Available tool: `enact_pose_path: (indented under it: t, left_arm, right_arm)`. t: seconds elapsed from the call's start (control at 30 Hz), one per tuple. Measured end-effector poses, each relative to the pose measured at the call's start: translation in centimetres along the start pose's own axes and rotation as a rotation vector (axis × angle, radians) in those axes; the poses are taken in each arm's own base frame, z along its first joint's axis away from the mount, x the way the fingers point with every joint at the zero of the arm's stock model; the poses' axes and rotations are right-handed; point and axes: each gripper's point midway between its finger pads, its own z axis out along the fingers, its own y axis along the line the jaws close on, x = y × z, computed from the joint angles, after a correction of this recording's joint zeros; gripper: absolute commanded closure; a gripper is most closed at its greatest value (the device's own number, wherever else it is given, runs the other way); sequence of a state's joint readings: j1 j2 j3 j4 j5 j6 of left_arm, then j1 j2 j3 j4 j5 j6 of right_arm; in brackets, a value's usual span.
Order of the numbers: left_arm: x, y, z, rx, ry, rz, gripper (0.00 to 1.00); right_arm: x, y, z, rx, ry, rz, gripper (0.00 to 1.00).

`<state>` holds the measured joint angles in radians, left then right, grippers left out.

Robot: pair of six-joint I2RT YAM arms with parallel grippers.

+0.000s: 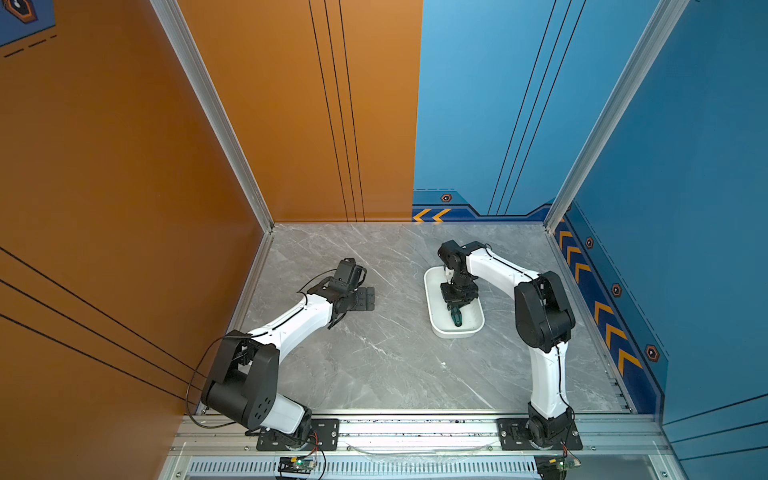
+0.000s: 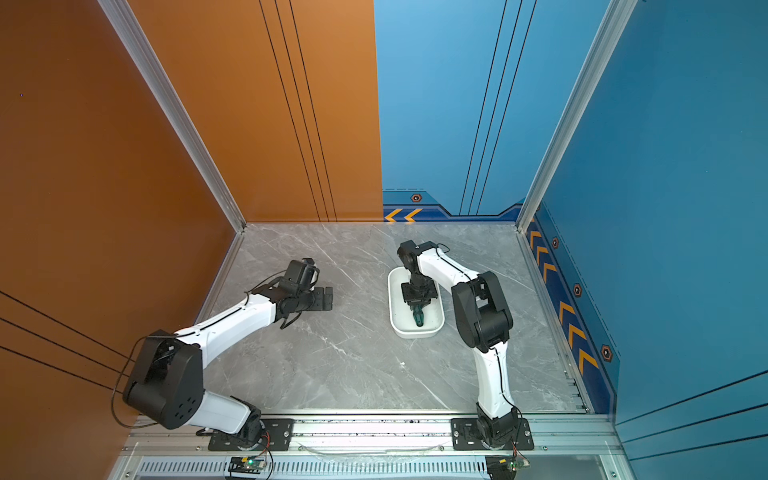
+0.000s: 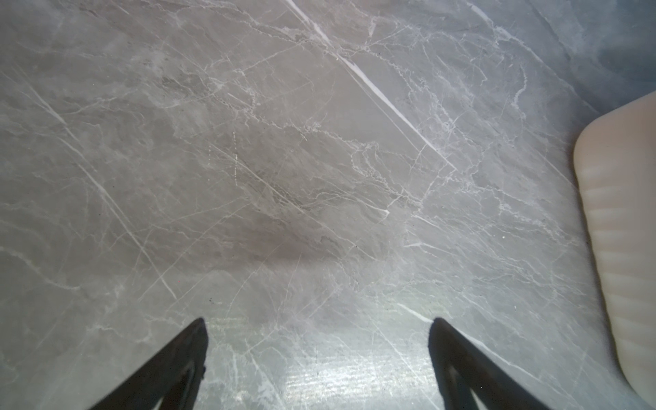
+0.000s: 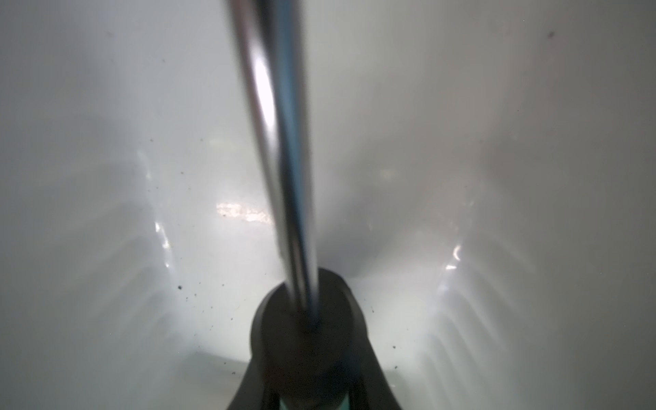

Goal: Put the screwdriver in the bin
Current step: Place the screwdriver into the bin.

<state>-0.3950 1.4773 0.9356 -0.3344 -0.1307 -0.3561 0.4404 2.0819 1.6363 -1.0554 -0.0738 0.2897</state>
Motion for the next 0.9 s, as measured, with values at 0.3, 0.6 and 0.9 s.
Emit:
enact_pose_path:
  t: [0.3, 0.6, 0.9]
  left_arm:
    - [0.0, 0.0, 0.0, 0.0, 0.0, 0.0, 0.02]
    - [0.0, 0.0, 0.0, 0.0, 0.0, 0.0, 0.02]
    - [0.1, 0.1, 0.0, -0.005, 0.001, 0.0, 0.02]
  right_arm:
    - [0.3, 0.3, 0.1, 0.002, 0.006, -0.01, 1.0]
    - [0.5, 0.2, 1.0, 0.009, 0.029, -0.009, 0.78]
    - [0.6, 0.2, 1.5, 0.012, 0.04, -0.006, 0.6]
